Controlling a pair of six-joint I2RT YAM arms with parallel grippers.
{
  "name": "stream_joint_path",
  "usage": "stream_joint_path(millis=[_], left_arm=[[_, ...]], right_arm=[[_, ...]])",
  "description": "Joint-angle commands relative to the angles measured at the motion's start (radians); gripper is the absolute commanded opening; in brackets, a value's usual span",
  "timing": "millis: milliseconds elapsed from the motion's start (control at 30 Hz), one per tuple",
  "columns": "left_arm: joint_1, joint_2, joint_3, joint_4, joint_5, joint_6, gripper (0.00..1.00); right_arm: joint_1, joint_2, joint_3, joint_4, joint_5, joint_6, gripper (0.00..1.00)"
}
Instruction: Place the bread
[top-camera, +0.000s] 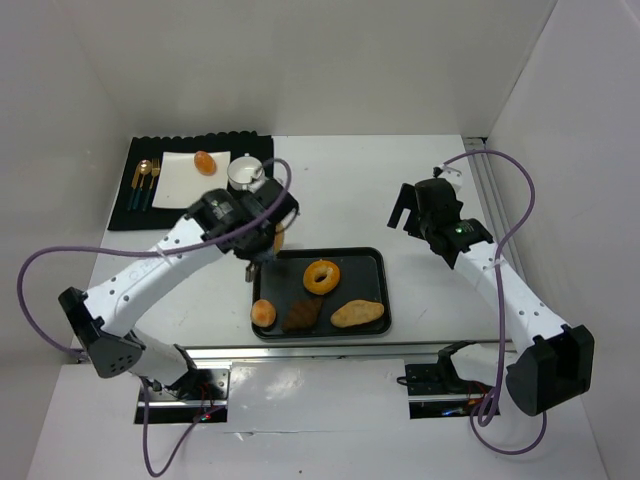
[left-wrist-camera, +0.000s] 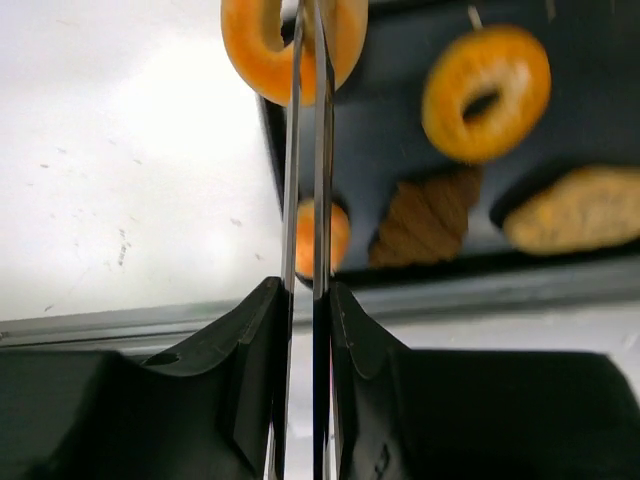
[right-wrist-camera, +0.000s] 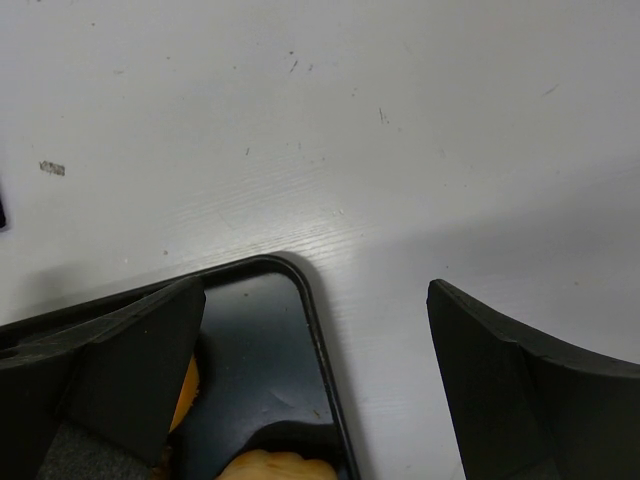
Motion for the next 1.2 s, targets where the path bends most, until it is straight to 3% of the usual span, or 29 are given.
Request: stream_joint_path(millis=[0, 200, 333, 567, 700, 800, 933, 967, 1067, 1167], left_arm=[[0.207, -0.012, 0.077, 0.03, -0.105, 0.028, 0.0], [0.578, 0.066, 0.148, 0.288, -0.036, 0.145, 0.0], [0.736, 0.221, 0.244, 0.364, -0.068, 0.145, 0.0], [0.908, 0.509, 0.456, 0.412, 0.024, 0.191, 0.0], [0.948, 0.618, 0.516, 0.403, 0.09, 0.191, 0.01], [0.948, 0.639, 0.516, 0.426, 0.104, 0.191, 0.08], [0.925, 0.62, 0.484, 0.447, 0.095, 0.202, 0.25], [0.925, 0.596, 0.47, 0.457, 0.084, 0.202, 0.39], [0.905, 0.576, 0.436, 0.469, 0.073, 0.202, 0.5], [0.893, 0.539, 0.436, 0.458, 0.063, 0.202, 0.53]], right_arm=[[-0.006, -0.034, -0.01, 0.047, 0.009, 0.008, 0.99], [-0.006, -0.012, 0.003, 0.056, 0.0, -0.003, 0.99], [-0.006, 0.008, 0.003, 0.067, -0.009, -0.003, 0.99], [-0.006, 0.057, 0.021, 0.067, -0.009, -0.012, 0.99], [-0.006, 0.066, 0.021, 0.076, -0.009, -0.012, 0.99], [-0.006, 0.077, 0.041, 0.076, -0.009, -0.012, 0.99], [-0.006, 0.077, 0.041, 0.066, 0.001, -0.012, 0.99], [-0.006, 0.077, 0.041, 0.066, 0.001, -0.012, 0.99], [-0.006, 0.077, 0.041, 0.066, 0.001, -0.012, 0.99], [-0.006, 0.077, 0.041, 0.066, 0.001, -0.012, 0.99]])
